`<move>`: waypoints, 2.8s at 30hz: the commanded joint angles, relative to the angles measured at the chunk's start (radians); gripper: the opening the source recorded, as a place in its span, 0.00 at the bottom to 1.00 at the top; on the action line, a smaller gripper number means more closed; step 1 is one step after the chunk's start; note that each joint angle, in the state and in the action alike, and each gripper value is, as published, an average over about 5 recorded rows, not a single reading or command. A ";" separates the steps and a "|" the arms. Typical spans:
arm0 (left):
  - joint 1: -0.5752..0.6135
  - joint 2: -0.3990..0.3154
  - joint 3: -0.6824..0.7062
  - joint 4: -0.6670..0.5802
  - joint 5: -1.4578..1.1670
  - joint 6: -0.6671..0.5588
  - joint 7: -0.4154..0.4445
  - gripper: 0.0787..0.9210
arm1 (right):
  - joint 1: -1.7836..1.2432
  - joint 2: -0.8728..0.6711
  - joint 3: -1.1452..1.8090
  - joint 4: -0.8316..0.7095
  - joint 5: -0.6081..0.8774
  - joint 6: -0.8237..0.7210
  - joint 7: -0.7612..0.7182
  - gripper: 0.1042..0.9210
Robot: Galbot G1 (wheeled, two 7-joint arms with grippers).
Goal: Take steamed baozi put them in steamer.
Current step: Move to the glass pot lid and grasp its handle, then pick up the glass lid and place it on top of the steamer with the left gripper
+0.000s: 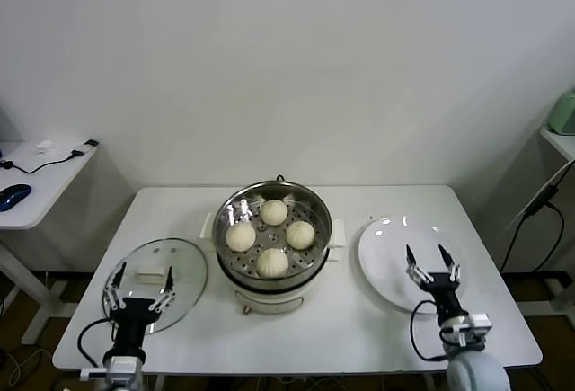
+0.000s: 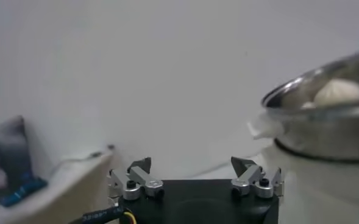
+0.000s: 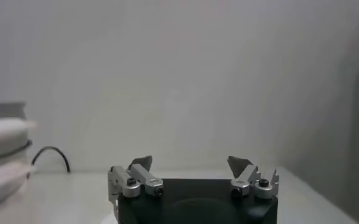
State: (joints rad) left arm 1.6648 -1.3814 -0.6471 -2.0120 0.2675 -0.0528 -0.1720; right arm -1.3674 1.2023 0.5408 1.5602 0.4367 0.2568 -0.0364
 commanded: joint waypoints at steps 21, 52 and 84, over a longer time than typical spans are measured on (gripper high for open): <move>-0.154 0.115 -0.011 0.496 1.056 -0.055 -0.286 0.88 | -0.134 0.123 0.061 0.080 -0.112 -0.107 0.075 0.88; -0.343 0.121 0.042 0.625 1.010 0.085 -0.219 0.88 | -0.133 0.133 0.063 0.107 -0.142 -0.126 0.072 0.88; -0.324 0.125 0.024 0.597 0.952 0.027 -0.236 0.06 | -0.119 0.138 0.050 0.121 -0.187 -0.144 0.055 0.88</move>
State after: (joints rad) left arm 1.3196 -1.2618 -0.6166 -1.3406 1.2494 -0.0203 -0.4124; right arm -1.4867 1.3428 0.5881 1.6778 0.2547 0.1158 0.0227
